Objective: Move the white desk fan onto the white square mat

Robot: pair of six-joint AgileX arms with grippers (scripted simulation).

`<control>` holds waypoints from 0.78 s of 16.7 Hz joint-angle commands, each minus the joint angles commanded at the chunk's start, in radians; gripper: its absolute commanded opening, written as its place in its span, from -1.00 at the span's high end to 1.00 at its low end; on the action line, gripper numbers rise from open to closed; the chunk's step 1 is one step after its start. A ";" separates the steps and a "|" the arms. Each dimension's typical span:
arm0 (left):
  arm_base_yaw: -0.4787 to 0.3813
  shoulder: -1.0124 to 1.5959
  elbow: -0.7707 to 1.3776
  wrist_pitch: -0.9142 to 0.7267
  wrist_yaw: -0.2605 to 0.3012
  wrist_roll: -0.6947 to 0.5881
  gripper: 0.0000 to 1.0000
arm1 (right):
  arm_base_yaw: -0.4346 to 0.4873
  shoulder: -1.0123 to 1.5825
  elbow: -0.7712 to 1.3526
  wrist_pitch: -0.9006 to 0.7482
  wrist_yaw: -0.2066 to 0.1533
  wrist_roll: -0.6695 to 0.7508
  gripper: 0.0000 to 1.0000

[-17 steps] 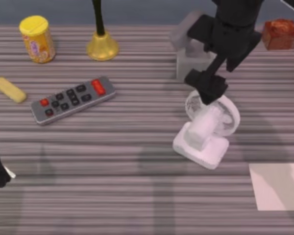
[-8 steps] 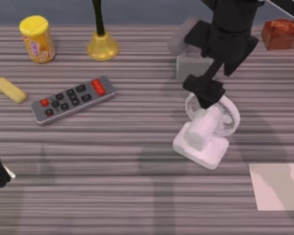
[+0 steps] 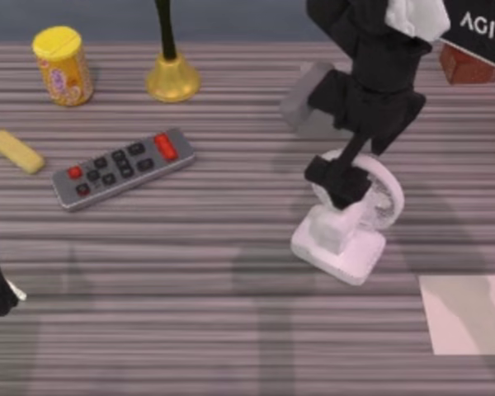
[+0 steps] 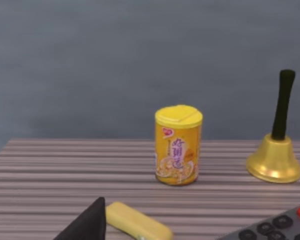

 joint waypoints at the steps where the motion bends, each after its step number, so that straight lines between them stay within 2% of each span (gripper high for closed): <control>1: 0.000 0.000 0.000 0.000 0.000 0.000 -1.00 | 0.000 0.000 0.000 0.000 0.000 0.000 -1.00; 2: 0.000 0.000 0.000 0.000 0.000 0.000 -1.00 | 0.000 0.000 0.000 0.000 0.000 0.000 -1.00; 13: 0.000 0.000 0.000 0.000 0.000 0.000 -1.00 | 0.000 0.000 0.000 0.000 0.000 0.000 0.66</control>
